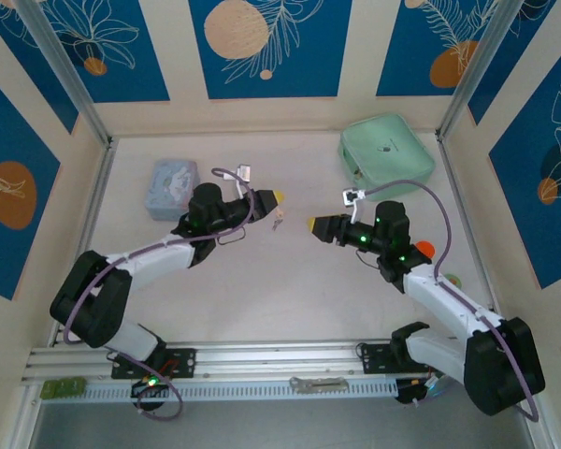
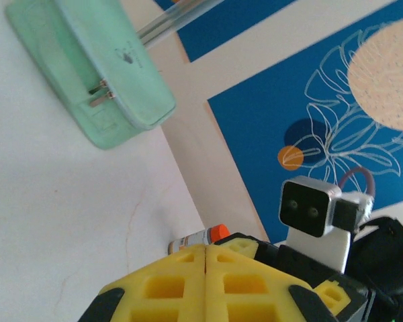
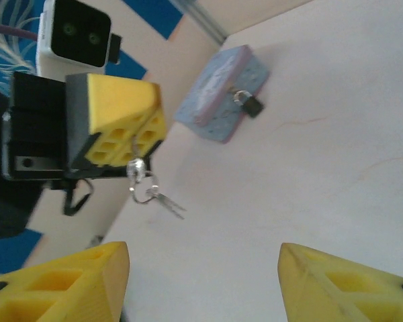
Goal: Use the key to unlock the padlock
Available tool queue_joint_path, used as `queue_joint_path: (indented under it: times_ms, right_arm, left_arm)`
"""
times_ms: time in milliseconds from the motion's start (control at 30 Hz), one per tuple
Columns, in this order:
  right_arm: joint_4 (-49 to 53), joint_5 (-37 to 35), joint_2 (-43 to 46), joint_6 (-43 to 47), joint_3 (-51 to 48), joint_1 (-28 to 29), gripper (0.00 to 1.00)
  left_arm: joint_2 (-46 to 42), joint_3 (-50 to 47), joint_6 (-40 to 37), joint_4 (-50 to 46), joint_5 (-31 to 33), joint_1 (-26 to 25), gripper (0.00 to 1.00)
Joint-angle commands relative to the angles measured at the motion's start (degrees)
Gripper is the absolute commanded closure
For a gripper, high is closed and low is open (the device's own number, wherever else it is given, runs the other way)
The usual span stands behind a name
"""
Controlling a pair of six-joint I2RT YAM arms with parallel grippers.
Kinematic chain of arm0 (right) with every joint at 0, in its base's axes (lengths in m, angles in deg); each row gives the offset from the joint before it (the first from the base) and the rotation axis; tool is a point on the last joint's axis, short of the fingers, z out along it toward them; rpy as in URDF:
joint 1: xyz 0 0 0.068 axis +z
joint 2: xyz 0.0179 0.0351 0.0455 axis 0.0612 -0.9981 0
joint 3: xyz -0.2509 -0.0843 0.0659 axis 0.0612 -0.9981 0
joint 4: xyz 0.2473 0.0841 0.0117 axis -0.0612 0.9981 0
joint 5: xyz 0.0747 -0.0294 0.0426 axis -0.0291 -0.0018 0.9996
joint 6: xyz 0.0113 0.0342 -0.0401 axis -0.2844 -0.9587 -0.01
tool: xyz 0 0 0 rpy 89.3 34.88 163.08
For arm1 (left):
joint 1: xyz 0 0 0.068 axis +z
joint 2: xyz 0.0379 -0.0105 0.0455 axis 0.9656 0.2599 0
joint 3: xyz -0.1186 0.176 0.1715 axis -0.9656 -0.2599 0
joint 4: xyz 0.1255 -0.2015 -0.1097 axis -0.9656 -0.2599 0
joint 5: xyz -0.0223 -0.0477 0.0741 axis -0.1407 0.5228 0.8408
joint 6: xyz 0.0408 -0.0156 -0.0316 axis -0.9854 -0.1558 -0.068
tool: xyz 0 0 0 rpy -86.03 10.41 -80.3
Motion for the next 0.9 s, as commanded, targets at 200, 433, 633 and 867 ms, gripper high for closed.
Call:
queue_joint_path:
  times_ms: [200,433,633,867]
  right_arm:
    - [-22.0,10.2,-8.3,-12.2,2.9,2.0,0.49]
    - [-29.6,10.3,-11.6,-14.4,3.6,4.4,0.59]
    - [-28.6,9.1,-10.2,-12.9,3.7,5.3,0.63]
    - [-29.9,9.1,-11.4,-13.3,4.1,5.9,0.71]
  left_arm:
    - [-0.2,-1.2,-3.3,16.5,-2.4,-3.0,1.0]
    - [0.8,-2.7,-1.2,22.3,0.4,-4.1,1.0]
    - [0.6,-4.8,-0.1,25.2,4.4,-5.1,1.0]
    - [1.9,-5.0,1.6,28.2,6.3,-6.0,1.0]
